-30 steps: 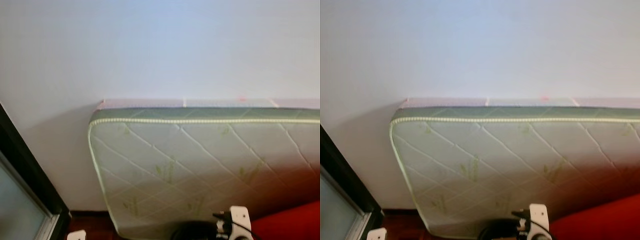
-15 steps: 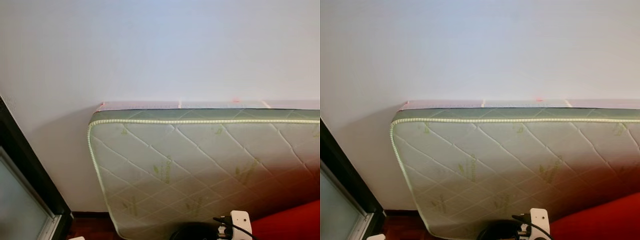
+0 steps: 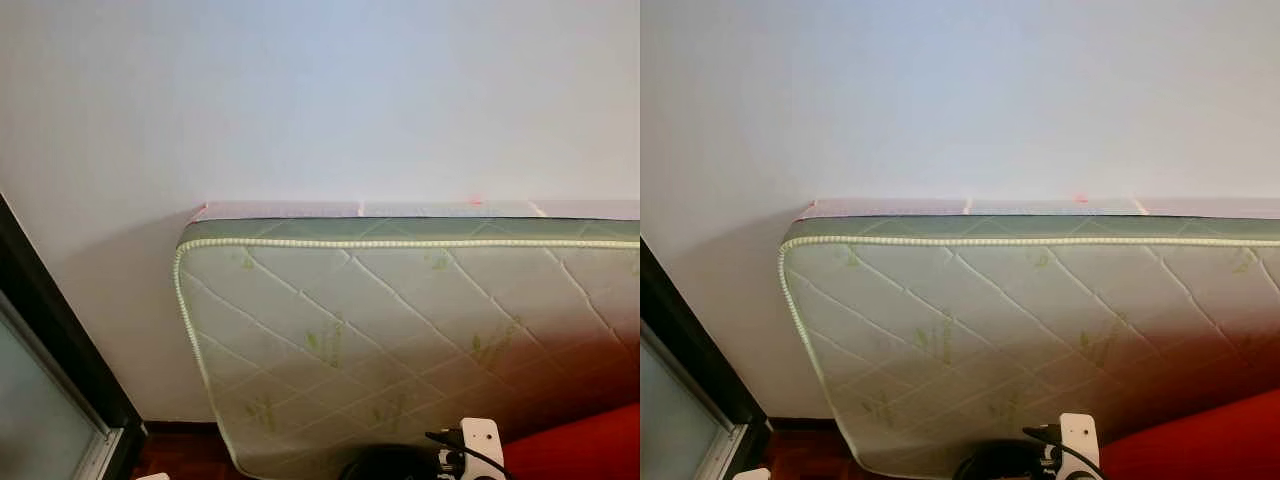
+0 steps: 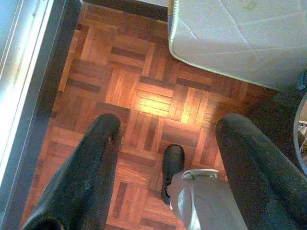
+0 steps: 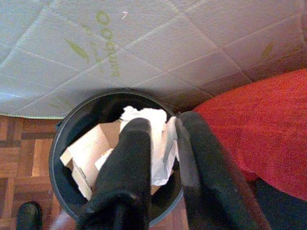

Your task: Clean up the room

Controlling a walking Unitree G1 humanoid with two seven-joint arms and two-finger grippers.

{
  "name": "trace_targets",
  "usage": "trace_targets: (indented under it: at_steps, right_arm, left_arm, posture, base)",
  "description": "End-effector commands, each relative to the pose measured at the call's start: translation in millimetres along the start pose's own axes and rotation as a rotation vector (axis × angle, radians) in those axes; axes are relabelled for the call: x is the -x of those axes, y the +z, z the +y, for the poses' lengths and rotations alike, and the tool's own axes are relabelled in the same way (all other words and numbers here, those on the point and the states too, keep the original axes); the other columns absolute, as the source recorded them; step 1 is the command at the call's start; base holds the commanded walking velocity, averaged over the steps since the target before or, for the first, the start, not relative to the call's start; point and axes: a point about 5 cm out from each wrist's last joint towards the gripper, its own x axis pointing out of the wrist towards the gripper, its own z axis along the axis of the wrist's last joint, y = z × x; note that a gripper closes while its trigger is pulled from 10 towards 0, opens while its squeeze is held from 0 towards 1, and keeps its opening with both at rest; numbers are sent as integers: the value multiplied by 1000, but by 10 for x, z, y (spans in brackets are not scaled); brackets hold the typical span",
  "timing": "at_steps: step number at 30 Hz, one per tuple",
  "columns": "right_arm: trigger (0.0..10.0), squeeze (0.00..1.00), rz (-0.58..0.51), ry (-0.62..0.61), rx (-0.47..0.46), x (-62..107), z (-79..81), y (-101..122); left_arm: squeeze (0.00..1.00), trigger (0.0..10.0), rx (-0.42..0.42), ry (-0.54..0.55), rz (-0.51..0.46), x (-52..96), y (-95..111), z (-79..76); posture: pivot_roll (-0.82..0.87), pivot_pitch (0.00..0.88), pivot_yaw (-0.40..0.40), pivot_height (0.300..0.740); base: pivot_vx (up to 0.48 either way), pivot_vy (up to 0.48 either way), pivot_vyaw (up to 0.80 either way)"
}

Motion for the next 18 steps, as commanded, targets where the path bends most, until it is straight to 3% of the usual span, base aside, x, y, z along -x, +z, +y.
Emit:
trace_targets:
  at_steps: [1, 18]
  right_arm:
    - [10000, 1000, -17, 2, 7, -4, -3, 36]
    - [10000, 1000, 24, 27, 24, -3, 45, -15]
  left_arm:
    - [0, 10000, -18, 3, 12, 11, -34, 29]
    - [0, 10000, -17, 6, 16, 14, -41, 44]
  posture:
    - [105, 0, -8, 740]
    - [107, 0, -6, 740]
  base:
    - [0, 0, 0]
    - [0, 0, 0]
